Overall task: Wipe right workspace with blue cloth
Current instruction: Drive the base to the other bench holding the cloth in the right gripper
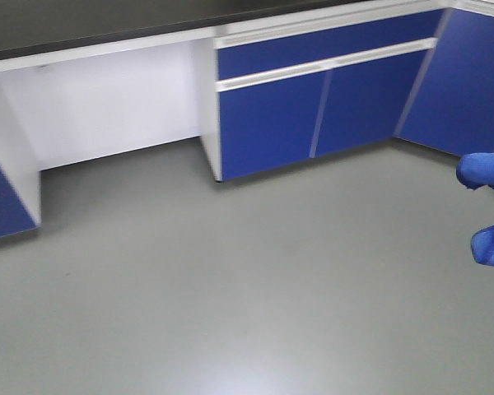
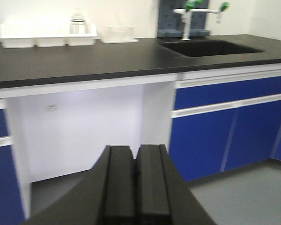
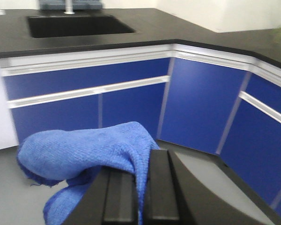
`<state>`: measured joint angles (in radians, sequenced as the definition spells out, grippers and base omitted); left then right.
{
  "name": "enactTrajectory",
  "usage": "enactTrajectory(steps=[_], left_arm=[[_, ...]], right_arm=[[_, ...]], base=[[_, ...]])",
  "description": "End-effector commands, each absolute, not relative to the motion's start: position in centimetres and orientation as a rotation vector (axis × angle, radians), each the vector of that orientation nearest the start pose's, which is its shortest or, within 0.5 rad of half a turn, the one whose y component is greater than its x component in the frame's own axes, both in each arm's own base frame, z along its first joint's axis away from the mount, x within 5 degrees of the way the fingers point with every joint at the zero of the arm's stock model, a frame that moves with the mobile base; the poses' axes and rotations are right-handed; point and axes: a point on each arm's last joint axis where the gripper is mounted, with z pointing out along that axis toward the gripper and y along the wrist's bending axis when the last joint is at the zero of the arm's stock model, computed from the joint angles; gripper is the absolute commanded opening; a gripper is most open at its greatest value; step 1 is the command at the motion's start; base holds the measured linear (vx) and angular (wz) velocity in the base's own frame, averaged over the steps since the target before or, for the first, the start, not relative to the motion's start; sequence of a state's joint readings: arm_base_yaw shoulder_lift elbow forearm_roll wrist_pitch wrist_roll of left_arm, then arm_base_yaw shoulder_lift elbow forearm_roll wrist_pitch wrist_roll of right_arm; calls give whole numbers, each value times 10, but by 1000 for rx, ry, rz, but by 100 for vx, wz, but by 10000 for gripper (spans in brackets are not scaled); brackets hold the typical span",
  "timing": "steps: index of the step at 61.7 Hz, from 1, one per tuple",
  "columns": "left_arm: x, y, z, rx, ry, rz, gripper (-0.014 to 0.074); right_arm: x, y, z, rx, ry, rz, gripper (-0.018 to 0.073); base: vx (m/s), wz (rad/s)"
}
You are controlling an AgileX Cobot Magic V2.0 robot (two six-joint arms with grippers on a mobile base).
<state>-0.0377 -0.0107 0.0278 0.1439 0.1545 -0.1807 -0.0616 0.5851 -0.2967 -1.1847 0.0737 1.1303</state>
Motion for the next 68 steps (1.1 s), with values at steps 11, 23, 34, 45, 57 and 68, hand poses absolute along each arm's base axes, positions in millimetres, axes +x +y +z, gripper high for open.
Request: enactTrajectory(steps=[11, 23, 34, 45, 57, 68], left_arm=[[57, -1, 189, -10, 1585, -60, -6], [57, -1, 189, -10, 1585, -60, -6], [57, -1, 189, -10, 1585, -60, -6], [57, -1, 189, -10, 1585, -60, -6], [57, -1, 189, -10, 1585, -60, -6], [57, -1, 189, -10, 1585, -60, -6]], right_arm=[[125, -12, 273, 14, 1761, -146, -4], [125, -12, 273, 14, 1761, -146, -4], [125, -12, 273, 14, 1761, -146, -4], [125, -12, 273, 17, 1763, -149, -4], [125, -13, 273, 18, 1764, -151, -4], [125, -13, 273, 18, 1764, -151, -4]], base=[[-8, -74], [-5, -84], [-1, -80], [3, -74], [6, -68], [9, -69]])
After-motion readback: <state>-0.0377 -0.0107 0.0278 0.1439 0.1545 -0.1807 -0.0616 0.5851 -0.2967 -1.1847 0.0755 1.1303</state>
